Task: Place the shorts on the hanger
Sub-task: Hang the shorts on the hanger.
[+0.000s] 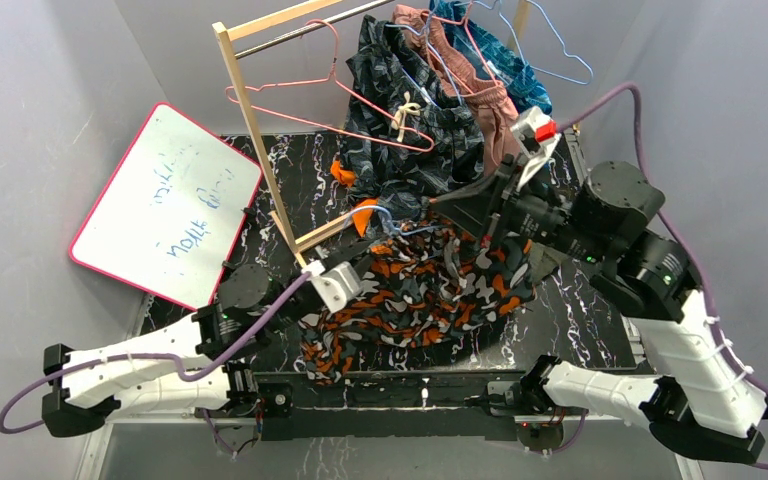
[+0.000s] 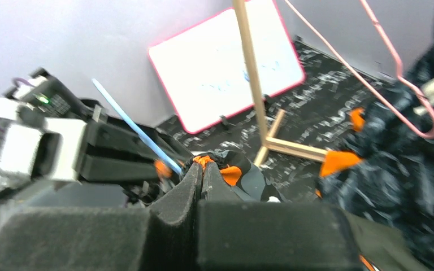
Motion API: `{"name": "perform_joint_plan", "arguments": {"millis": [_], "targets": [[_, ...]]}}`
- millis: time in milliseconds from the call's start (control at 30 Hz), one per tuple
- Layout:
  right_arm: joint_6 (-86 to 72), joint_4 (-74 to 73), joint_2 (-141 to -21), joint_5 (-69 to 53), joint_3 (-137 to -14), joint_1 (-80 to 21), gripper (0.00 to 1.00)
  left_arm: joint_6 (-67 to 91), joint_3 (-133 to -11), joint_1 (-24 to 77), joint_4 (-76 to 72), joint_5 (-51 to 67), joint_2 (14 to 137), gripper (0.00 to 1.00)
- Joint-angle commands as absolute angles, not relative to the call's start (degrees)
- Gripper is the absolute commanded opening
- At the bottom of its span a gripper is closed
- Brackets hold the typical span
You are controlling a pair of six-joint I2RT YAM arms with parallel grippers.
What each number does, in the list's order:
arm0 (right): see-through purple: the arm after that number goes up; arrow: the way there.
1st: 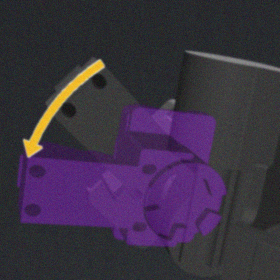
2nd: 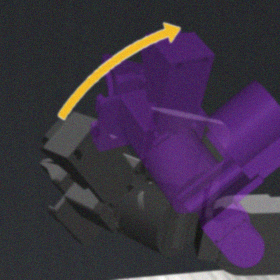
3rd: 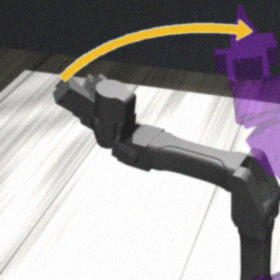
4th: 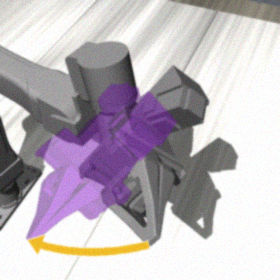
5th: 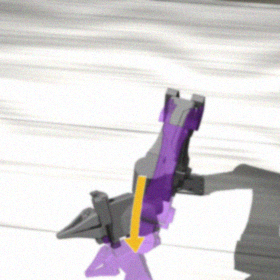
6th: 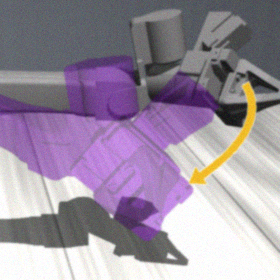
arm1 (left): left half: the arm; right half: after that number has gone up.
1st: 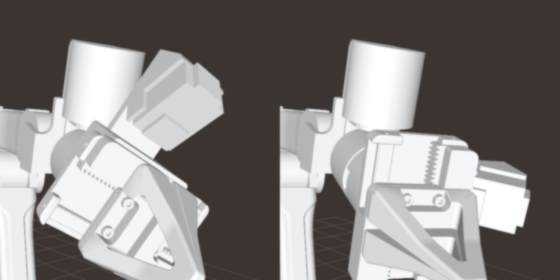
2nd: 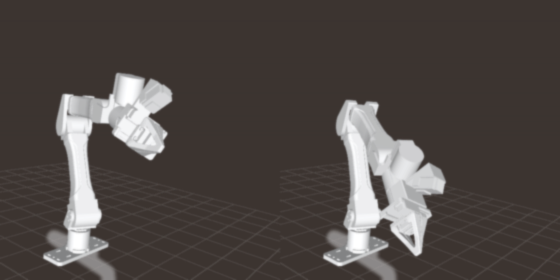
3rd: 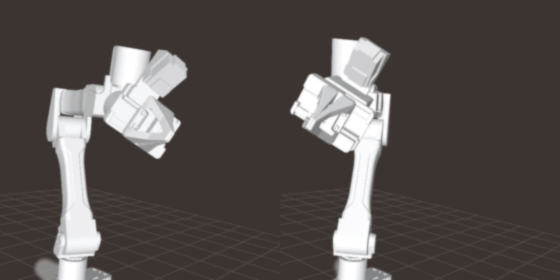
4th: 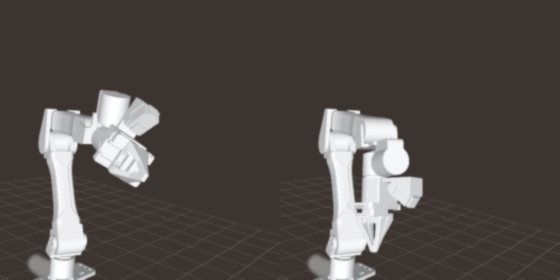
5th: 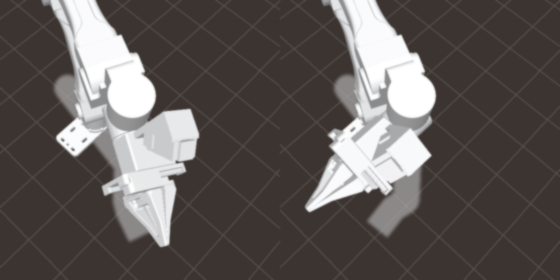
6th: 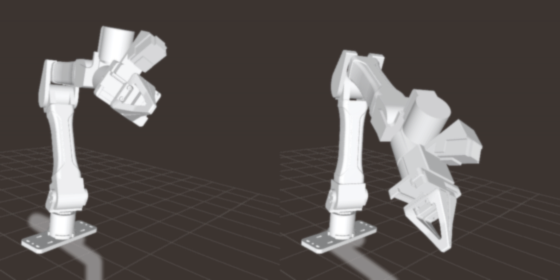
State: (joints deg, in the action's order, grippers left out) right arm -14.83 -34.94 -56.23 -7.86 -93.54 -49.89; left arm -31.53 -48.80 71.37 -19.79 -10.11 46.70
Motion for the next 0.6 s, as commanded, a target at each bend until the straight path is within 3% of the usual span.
{"name": "perform_joint_plan", "arguments": {"millis": [0,233,567], "targets": [[-24.9,-18.6,-57.4,-17.3,-92.5,-50.0,0.0,-32.3,-50.9,71.4,-27.9,-9.3,48.7,0.0],[-32.4,-6.1,-55.8,-18.9,-84.2,-50.1,0.0,-30.4,-47.0,71.4,-41.5,-12.5,51.3,0.0],[-26.7,-17.5,-52.2,-15.0,-74.7,-50.0,0.0,-25.5,-43.2,71.4,-48.5,-13.2,45.9,0.0]]}}
